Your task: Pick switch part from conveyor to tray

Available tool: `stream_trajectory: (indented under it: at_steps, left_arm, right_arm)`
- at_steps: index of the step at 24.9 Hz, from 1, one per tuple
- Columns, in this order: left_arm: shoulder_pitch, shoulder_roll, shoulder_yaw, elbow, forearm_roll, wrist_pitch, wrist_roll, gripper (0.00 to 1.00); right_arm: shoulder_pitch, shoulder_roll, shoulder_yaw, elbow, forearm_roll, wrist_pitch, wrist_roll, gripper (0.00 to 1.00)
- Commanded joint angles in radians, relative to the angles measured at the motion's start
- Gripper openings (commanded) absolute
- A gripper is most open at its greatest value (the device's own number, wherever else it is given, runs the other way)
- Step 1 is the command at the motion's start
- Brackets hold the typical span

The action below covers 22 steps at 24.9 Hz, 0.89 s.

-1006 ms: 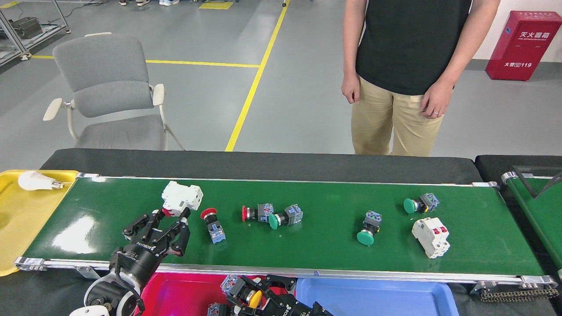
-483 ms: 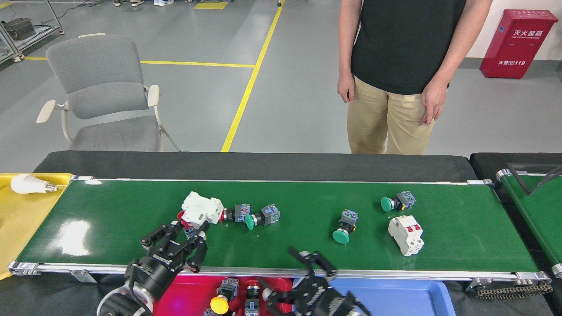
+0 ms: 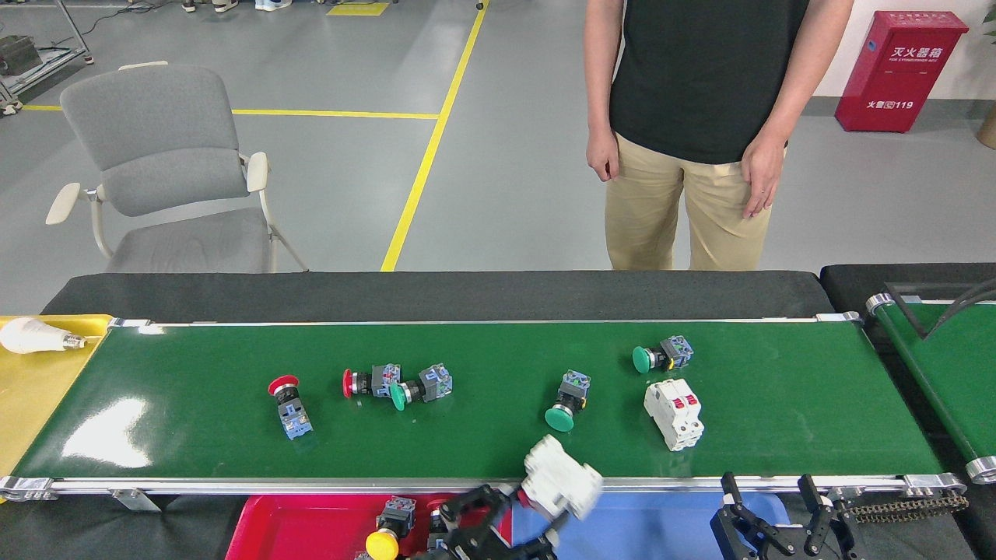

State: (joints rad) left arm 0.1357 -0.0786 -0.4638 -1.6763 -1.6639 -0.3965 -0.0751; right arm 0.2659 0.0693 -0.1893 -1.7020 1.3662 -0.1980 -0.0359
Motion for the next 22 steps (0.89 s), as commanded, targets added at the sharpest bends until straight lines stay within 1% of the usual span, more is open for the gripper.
stream_trajectory:
  at_steps: [1, 4, 5, 6, 8, 9, 10, 11, 13, 15, 17, 19, 22]
  left_arm:
    - [-0.004, -0.007, -0.004, -0.020, 0.001, 0.053, 0.014, 1.00]
    - [0.002, 0.002, 0.016, -0.057, 0.003, 0.057, 0.020, 1.00]
    - [0.010, 0.002, 0.039, -0.074, 0.004, 0.065, 0.021, 1.00]
    - [0.022, -0.001, 0.089, -0.091, 0.004, 0.073, 0.023, 1.00]
    - [0.038, -0.006, 0.221, -0.100, 0.006, 0.080, 0.028, 1.00]
    - [0.039, -0.003, 0.323, -0.100, 0.006, 0.080, 0.043, 1.00]
    - [0.042, 0.005, 0.448, -0.095, 0.006, 0.080, 0.064, 1.00]
    - [0.044, 0.008, 0.528, -0.088, 0.006, 0.079, 0.074, 1.00]
    - [0.048, 0.019, 0.717, -0.039, 0.009, 0.073, 0.080, 1.00]
    - [0.056, 0.031, 0.827, 0.006, 0.010, 0.065, 0.080, 1.00]
    - [0.061, 0.060, 0.892, 0.035, 0.013, 0.044, 0.081, 1.00]
    - [0.061, 0.082, 0.906, 0.055, 0.038, 0.030, 0.080, 1.00]
    - [0.041, 0.108, 0.895, 0.078, 0.081, 0.030, 0.080, 1.00]
  right_arm:
    - [-0.004, -0.006, -0.004, -0.015, -0.002, -0.005, -0.005, 1.00]
    - [-0.004, -0.008, -0.002, -0.016, -0.002, -0.009, -0.004, 1.00]
    - [-0.004, -0.008, -0.001, -0.016, -0.002, -0.011, -0.004, 1.00]
    - [-0.004, -0.009, 0.004, -0.016, -0.001, -0.017, -0.004, 1.00]
    - [-0.005, -0.011, 0.021, -0.018, 0.001, -0.046, -0.004, 1.00]
    - [-0.016, -0.014, 0.042, -0.018, 0.001, -0.067, -0.002, 1.00]
    - [-0.033, -0.020, 0.073, -0.018, 0.002, -0.084, -0.002, 1.00]
    - [-0.050, -0.026, 0.105, -0.018, 0.004, -0.092, 0.001, 1.00]
    - [-0.100, -0.048, 0.211, -0.010, 0.014, -0.084, 0.025, 1.00]
    - [-0.123, -0.051, 0.264, -0.001, 0.033, -0.061, 0.068, 1.00]
    - [-0.151, -0.046, 0.301, 0.024, 0.059, -0.021, 0.091, 1.00]
    - [-0.182, -0.042, 0.350, 0.061, 0.076, 0.006, 0.093, 1.00]
    - [-0.254, -0.039, 0.412, 0.136, 0.077, 0.080, 0.093, 1.00]
